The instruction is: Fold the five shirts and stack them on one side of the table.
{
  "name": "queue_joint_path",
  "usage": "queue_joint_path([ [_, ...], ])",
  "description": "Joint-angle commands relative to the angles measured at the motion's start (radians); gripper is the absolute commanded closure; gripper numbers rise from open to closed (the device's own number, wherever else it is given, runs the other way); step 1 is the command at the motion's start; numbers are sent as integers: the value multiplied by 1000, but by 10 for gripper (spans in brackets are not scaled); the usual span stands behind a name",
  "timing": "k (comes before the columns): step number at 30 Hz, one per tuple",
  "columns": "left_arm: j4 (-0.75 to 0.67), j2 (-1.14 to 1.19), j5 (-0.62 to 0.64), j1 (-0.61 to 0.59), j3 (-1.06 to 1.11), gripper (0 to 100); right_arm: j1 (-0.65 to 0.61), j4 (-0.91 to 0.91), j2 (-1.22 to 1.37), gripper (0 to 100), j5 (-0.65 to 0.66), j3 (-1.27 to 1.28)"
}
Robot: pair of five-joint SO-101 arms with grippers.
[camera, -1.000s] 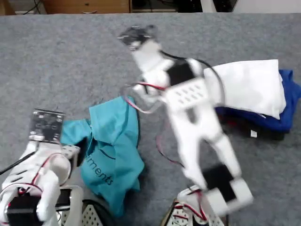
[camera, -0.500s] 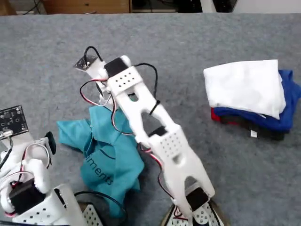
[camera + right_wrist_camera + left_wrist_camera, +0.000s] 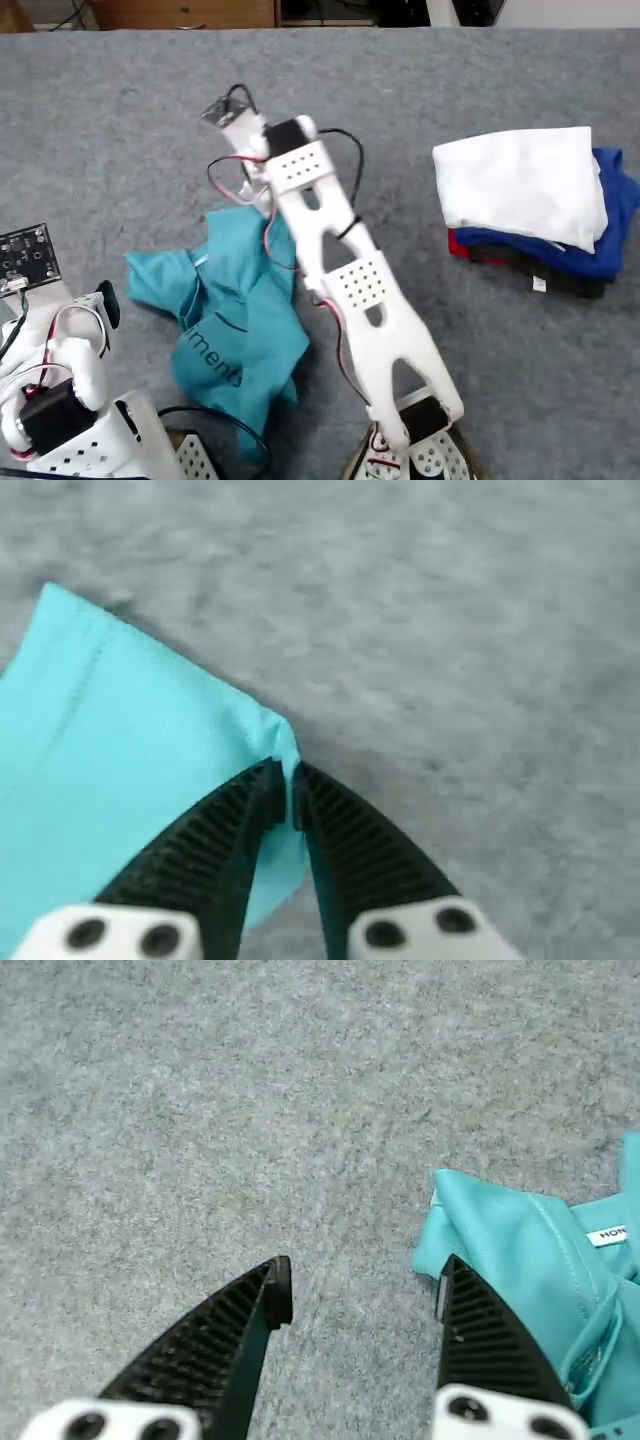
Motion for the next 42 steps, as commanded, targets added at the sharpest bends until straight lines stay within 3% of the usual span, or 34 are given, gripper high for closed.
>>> queue_joint_path([
  [1,-21,16,-2,25,-9,757,105,6,-10,995,3,-81],
  [6,-23,197,100,110,-87,756,239,35,-12,995,8,-108],
  [13,-35,687,173,229,-373,755,430,48,-10,996,3,-177],
  [18,15,960,167,333,-624,757,461,-54,-4,996,-8,-179],
  [23,152,1109,106,503,-815,757,447,-245,24,996,-129,-159],
  [32,348,1127,-160,732,-779,757,453,-428,179,995,-140,-179],
  [42,239,1127,-112,965,-608,753,455,-453,148,994,-138,-145],
])
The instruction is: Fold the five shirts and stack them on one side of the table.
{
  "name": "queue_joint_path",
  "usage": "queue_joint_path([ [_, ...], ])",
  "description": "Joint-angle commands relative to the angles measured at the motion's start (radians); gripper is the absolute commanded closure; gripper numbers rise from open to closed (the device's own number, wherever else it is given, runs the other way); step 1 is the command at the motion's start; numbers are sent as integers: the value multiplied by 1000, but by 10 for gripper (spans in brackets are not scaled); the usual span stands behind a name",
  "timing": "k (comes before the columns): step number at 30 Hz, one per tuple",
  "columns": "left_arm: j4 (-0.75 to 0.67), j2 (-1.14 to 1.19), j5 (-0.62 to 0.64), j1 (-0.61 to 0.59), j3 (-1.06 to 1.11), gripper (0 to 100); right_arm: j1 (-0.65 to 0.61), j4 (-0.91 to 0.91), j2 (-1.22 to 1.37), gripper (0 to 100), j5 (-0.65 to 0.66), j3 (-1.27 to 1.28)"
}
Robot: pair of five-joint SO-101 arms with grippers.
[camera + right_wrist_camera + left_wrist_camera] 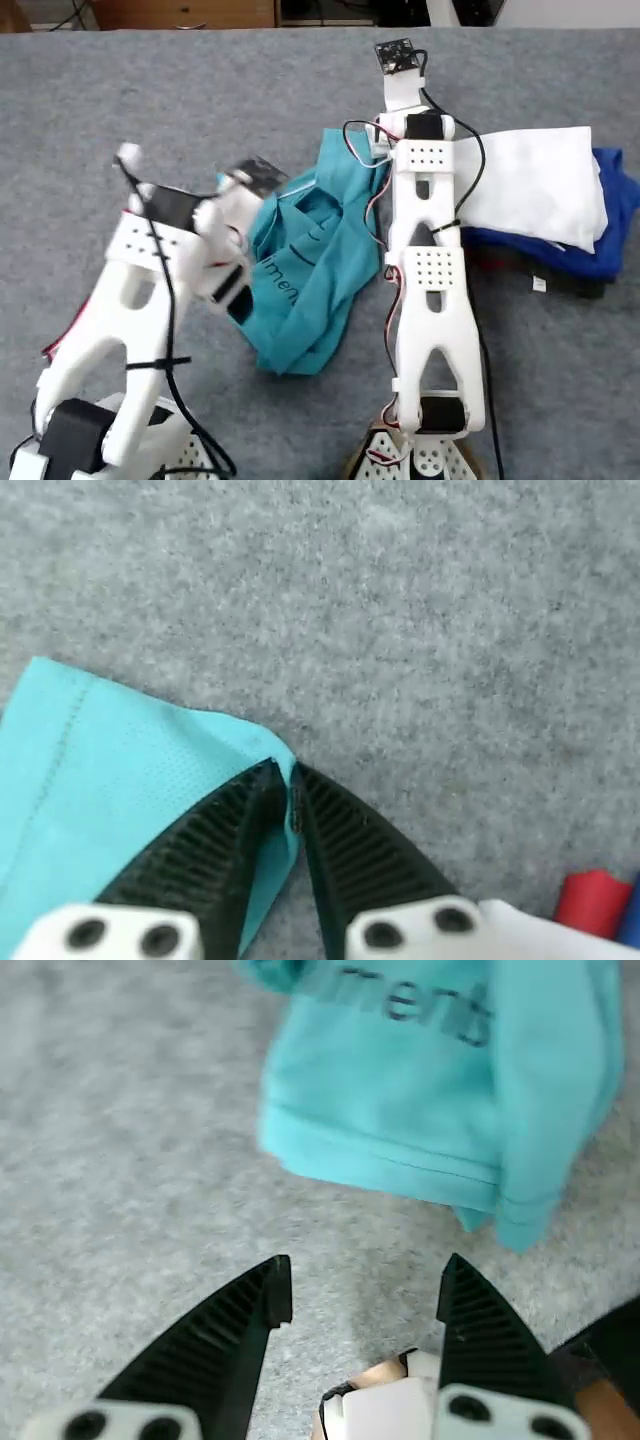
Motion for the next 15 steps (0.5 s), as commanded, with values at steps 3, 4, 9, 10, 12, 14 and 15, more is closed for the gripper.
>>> queue_joint_path([
  [3,-17,-2,86,155,21,753,15,-38,-33,994,-3,-7],
  [4,-18,-4,112,178,18,753,10,-41,-33,994,-3,-5],
  [9,-20,-56,187,256,-8,752,-5,-37,-31,995,48,-5],
  [10,-23,-71,187,265,-6,752,-7,-37,-31,995,51,-5],
  [12,-54,-85,187,278,12,752,-8,-37,-21,995,51,-12],
  [14,-97,-85,187,287,60,752,-8,-37,-16,995,51,-16],
  [15,-123,-85,187,287,89,752,-8,-37,-15,995,51,-16],
])
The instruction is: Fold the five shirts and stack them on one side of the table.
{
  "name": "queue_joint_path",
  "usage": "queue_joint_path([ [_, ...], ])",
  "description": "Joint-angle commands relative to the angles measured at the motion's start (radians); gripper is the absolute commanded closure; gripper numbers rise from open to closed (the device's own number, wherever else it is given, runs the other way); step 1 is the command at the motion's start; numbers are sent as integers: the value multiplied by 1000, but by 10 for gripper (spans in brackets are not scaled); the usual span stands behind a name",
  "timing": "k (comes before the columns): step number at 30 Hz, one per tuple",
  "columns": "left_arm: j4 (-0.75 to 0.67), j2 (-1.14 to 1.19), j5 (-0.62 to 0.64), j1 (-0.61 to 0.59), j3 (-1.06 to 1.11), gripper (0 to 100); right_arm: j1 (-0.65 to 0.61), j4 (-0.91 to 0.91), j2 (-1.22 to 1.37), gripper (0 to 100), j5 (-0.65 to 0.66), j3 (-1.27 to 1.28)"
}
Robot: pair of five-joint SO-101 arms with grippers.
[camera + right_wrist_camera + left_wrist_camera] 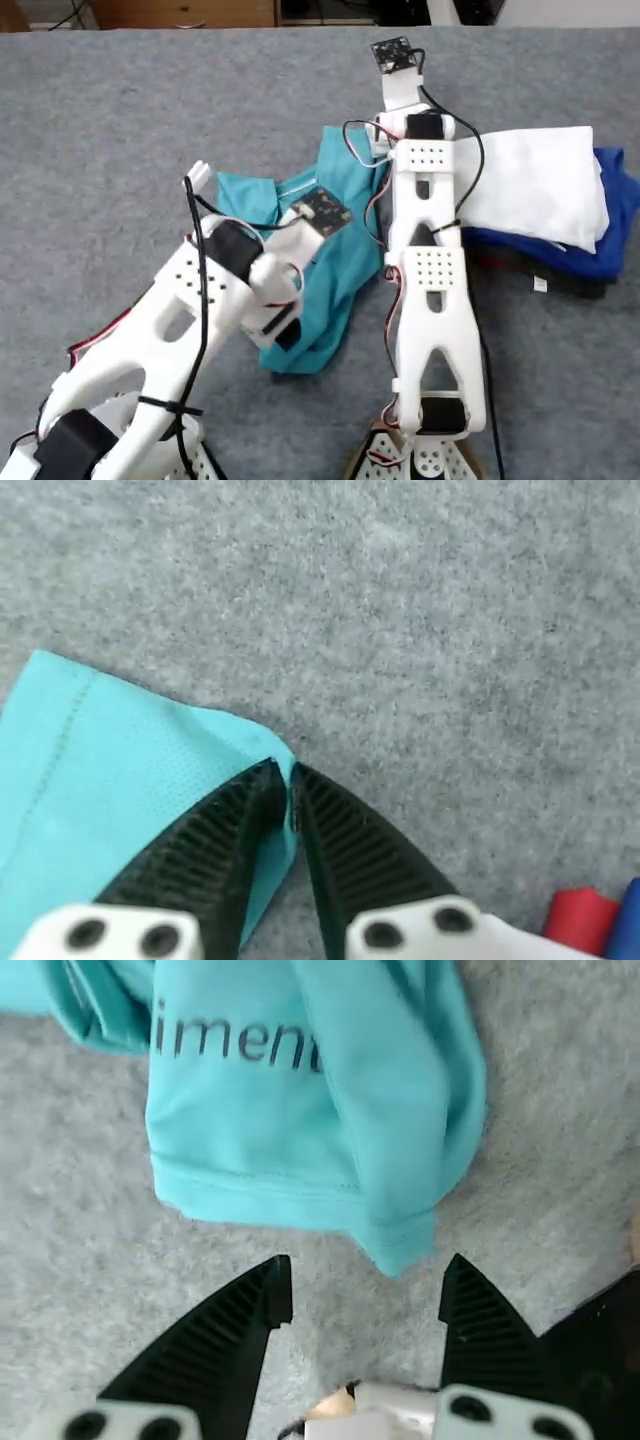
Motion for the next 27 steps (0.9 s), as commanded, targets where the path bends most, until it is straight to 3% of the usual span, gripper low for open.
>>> queue_joint_path([
  [1,-84,-25,8,15,69,752,-8,-20,-15,995,9,-16],
  [15,-166,-16,11,15,150,757,-8,-20,-15,995,9,-16],
  [27,-242,-16,112,15,189,788,-8,-20,-15,995,9,-16],
])
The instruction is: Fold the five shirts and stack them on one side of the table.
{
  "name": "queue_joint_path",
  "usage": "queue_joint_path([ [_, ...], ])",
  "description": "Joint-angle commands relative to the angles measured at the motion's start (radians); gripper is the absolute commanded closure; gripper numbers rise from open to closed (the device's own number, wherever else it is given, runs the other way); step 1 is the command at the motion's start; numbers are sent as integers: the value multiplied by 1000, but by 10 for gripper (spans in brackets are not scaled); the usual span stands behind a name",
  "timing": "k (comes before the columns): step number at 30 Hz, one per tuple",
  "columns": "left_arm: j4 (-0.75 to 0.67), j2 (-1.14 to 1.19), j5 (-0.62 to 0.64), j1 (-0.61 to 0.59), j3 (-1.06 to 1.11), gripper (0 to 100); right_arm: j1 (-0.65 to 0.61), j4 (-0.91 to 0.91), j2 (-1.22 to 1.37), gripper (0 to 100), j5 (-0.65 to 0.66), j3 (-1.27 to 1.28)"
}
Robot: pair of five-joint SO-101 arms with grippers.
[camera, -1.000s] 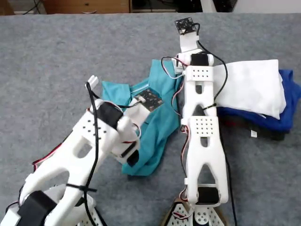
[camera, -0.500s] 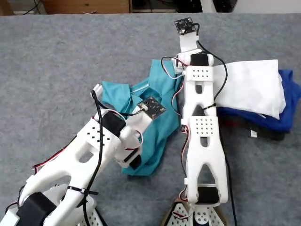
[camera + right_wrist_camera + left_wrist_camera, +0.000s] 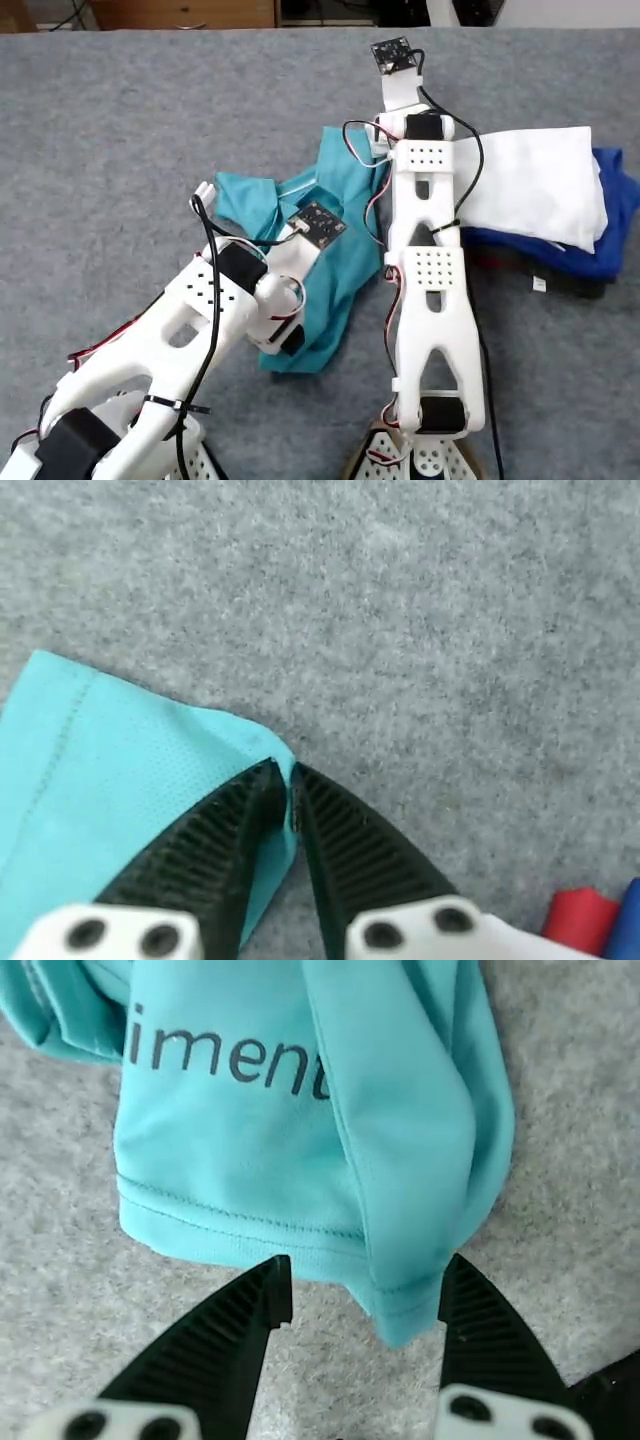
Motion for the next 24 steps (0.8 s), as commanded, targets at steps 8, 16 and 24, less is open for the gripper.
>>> queue_joint_path([
  [8,-58,-16,94,6,-2,899,-5,-20,-15,995,9,-16],
  [16,11,-18,132,6,-11,739,-7,-18,-15,995,9,-16],
  [24,104,-18,78,3,-20,740,-7,-18,-15,995,9,-16],
])
